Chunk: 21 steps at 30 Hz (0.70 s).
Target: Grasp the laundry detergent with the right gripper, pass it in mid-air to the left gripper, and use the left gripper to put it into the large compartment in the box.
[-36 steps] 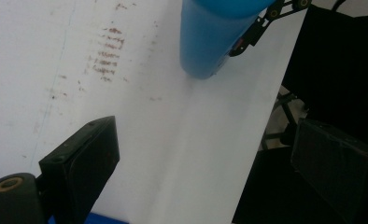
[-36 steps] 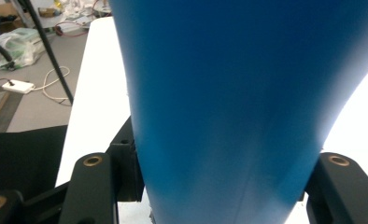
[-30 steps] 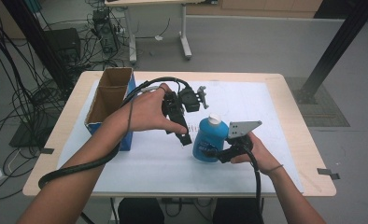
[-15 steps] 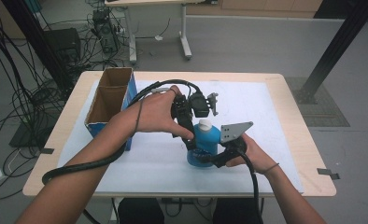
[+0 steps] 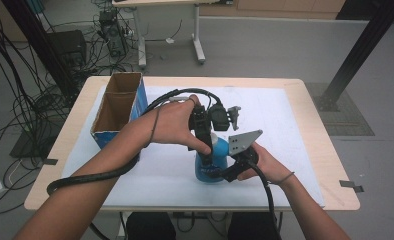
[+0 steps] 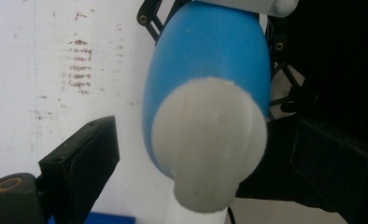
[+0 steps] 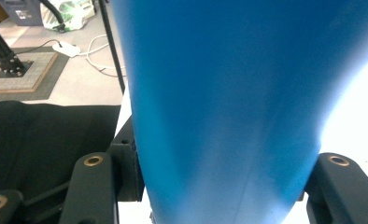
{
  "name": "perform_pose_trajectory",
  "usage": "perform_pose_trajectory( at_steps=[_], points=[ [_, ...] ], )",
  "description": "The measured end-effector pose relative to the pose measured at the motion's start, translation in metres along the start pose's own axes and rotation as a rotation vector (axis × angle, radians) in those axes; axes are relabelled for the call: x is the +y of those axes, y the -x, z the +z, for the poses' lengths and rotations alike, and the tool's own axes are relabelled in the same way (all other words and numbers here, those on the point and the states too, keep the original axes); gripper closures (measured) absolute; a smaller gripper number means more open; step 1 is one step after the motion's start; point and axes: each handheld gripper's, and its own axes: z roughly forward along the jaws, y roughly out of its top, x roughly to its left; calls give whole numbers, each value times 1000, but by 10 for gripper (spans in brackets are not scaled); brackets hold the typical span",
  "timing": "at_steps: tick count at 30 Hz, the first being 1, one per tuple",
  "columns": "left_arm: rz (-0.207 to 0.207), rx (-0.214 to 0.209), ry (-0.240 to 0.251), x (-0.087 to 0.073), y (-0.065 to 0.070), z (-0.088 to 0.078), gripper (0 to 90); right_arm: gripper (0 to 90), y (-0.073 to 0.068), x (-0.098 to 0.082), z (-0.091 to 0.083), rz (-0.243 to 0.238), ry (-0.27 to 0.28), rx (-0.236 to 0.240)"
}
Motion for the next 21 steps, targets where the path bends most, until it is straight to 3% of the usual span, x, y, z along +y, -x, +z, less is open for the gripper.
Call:
perform_pose_trajectory(
  at_steps=[11,21],
  points=[
    [39,-3,-31,9,3,0,82,411,8,9,3,-13,-24,50],
    [38,1,-44,11,3,2,83,411,8,8,4,-12,-22,50]
  ],
)
